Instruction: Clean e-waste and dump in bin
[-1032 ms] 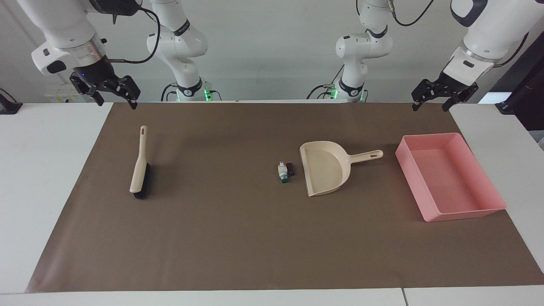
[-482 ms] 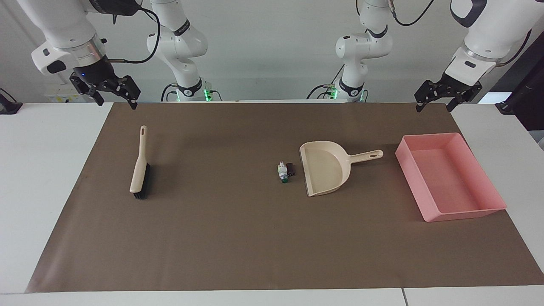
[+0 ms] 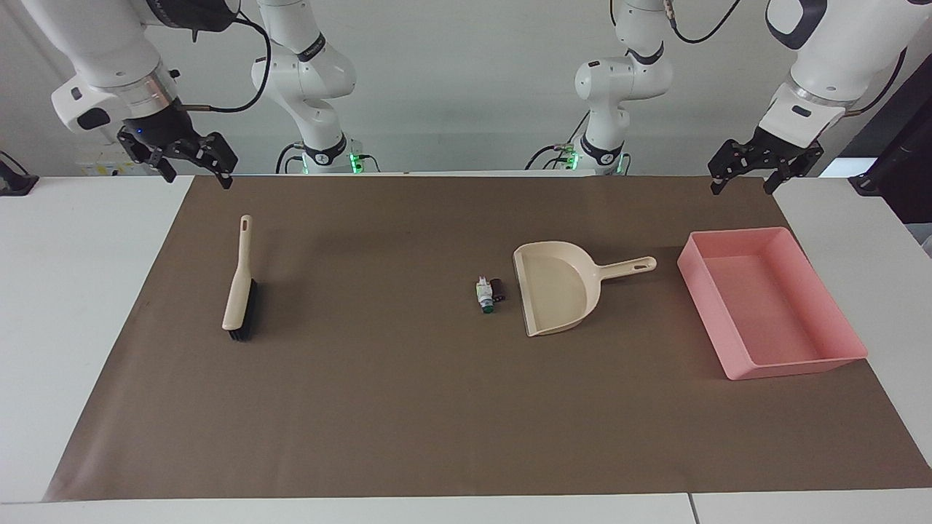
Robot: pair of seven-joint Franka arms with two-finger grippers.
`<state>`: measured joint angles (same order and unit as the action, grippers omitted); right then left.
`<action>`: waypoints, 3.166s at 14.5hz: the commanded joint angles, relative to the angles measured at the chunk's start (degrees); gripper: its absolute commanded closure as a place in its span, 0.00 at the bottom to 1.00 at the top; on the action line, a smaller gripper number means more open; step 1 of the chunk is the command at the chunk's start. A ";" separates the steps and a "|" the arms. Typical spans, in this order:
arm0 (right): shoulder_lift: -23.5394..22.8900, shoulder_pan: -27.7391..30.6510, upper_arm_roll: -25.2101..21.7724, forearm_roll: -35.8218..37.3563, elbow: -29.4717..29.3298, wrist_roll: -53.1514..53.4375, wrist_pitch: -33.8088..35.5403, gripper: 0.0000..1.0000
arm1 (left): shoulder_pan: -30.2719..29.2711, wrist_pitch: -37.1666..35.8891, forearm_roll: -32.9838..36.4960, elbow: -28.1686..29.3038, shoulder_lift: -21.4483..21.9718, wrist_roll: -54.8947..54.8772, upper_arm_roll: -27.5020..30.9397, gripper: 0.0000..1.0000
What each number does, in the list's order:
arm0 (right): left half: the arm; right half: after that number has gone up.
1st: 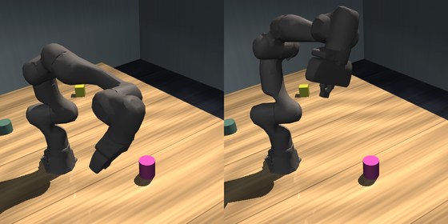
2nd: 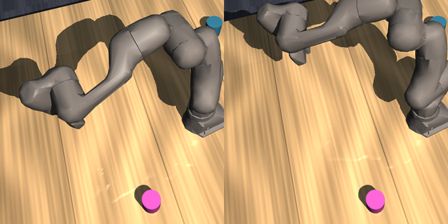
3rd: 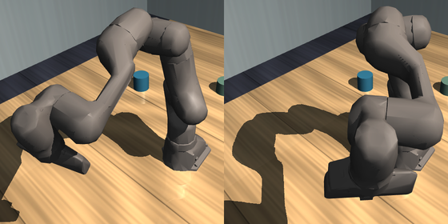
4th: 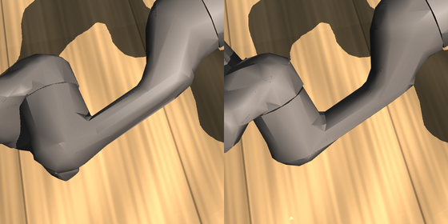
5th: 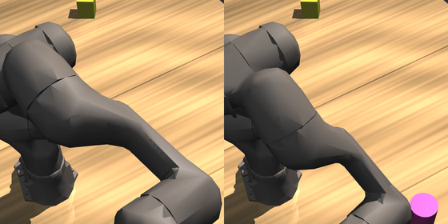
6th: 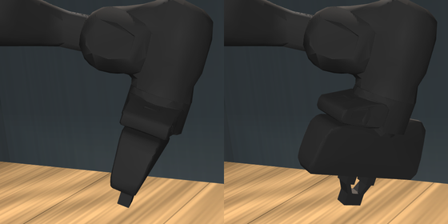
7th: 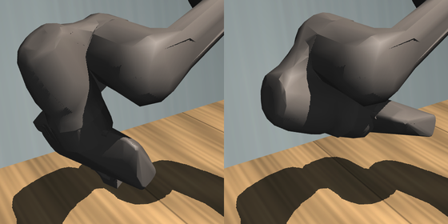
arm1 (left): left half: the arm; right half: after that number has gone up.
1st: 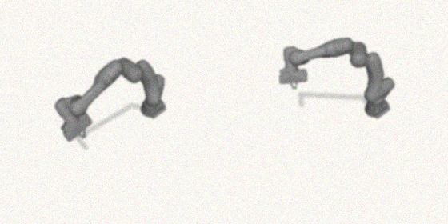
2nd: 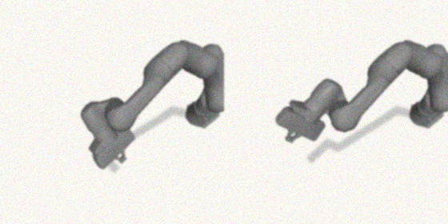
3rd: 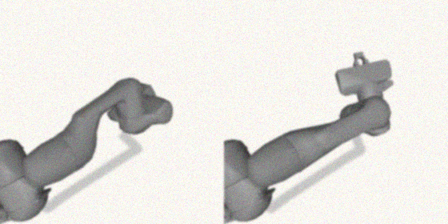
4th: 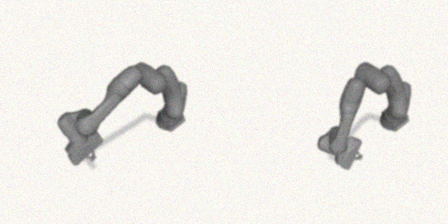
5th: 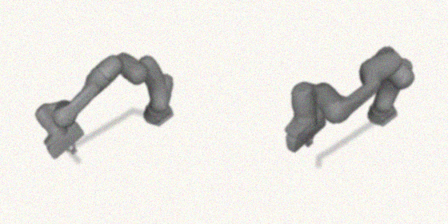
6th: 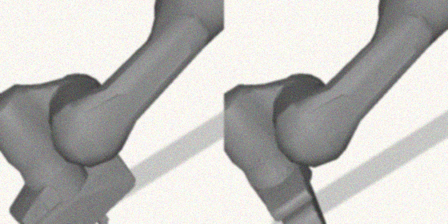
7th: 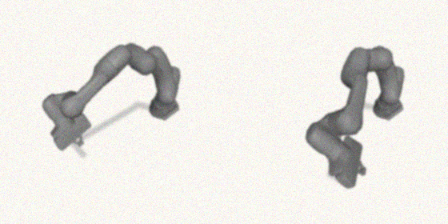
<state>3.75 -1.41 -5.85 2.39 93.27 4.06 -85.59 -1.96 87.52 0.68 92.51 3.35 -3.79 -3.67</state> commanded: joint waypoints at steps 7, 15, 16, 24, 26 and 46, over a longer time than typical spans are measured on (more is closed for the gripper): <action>11.20 7.20 0.04 -0.64 36.43 -11.16 -25.21 0.00 | 0.37 3.97 -2.60 2.94 1.04 -34.05 -0.81 0.05; 6.37 10.03 0.13 -0.64 47.70 -12.32 -40.62 0.00 | 9.14 11.50 -0.60 13.99 0.43 -54.13 -0.90 0.04; 5.58 10.11 0.05 -0.64 48.23 -13.45 -42.02 0.00 | 10.82 14.32 2.11 16.71 0.60 -54.04 -0.90 0.04; 5.92 10.73 0.04 -0.64 49.90 -17.59 -42.64 0.09 | 16.19 32.27 12.15 33.16 0.69 -53.07 -0.90 0.05; 6.01 10.73 0.04 -0.64 49.90 -17.59 -42.47 0.20 | 16.46 33.24 14.08 34.57 0.25 -53.07 -0.90 0.06; 5.14 -17.36 0.75 -1.96 36.11 7.72 -25.33 1.00 | 20.06 40.10 19.10 35.72 -6.34 -47.80 -0.90 0.96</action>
<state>9.36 -14.94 -4.82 0.83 129.64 11.04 -111.79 17.58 126.50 18.37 127.77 -3.55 -52.65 -5.13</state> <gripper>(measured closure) 0.736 0.678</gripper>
